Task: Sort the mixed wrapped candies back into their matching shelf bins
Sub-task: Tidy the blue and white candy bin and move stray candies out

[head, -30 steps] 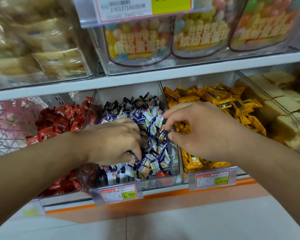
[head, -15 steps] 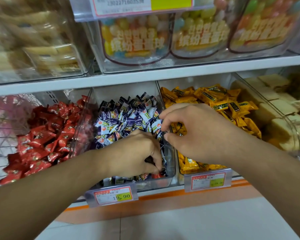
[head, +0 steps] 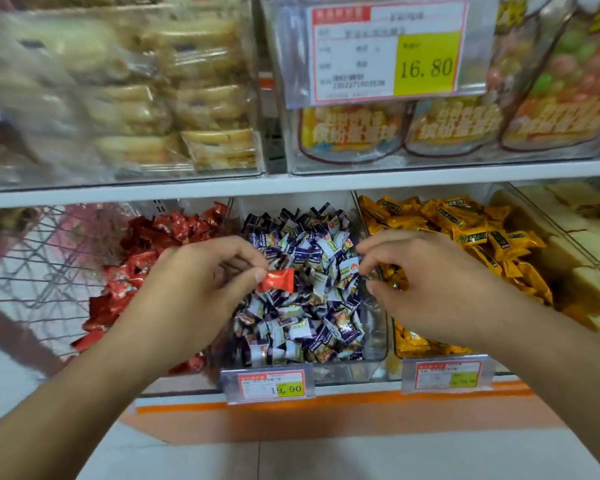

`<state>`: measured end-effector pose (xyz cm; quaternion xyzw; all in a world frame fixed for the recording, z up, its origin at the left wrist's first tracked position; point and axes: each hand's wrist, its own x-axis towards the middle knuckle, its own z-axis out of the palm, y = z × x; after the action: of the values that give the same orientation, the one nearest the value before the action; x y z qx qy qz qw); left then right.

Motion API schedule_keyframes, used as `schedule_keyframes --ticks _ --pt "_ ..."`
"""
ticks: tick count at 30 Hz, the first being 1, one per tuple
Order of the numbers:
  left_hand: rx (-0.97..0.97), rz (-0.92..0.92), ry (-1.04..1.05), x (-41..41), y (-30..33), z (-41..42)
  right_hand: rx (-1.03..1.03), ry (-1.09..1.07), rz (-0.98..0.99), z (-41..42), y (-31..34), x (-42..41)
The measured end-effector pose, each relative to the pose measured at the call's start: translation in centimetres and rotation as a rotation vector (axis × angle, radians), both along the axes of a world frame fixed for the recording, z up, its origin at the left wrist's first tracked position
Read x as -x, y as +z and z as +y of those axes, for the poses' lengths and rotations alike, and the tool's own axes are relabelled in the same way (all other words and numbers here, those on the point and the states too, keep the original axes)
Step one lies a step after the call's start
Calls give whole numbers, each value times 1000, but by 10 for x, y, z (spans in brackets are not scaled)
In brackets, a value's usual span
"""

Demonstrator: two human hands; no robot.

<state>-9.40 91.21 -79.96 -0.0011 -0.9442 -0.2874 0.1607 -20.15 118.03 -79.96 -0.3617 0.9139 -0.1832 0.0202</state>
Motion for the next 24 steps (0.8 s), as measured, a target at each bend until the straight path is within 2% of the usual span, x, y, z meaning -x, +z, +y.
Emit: schedule_keyframes --ticks 4,8,11,15,20,24 --pt "-23 89 272 -16 11 -50 -16 -26 -9 -5 0 -4" --pt "234 39 401 -27 5 -78 -22 -41 -13 -6 1 -6" --pt "265 31 232 -27 3 -66 -3 -49 -22 -5 3 -8" --pt "307 18 -144 -9 -1 -20 -6 -52 -3 -5 1 -4" --pt "579 -91 -616 45 -32 43 -10 -58 -21 -3 1 0" --pt "794 -211 -795 80 -64 54 22 -40 -41 1 -1 3"
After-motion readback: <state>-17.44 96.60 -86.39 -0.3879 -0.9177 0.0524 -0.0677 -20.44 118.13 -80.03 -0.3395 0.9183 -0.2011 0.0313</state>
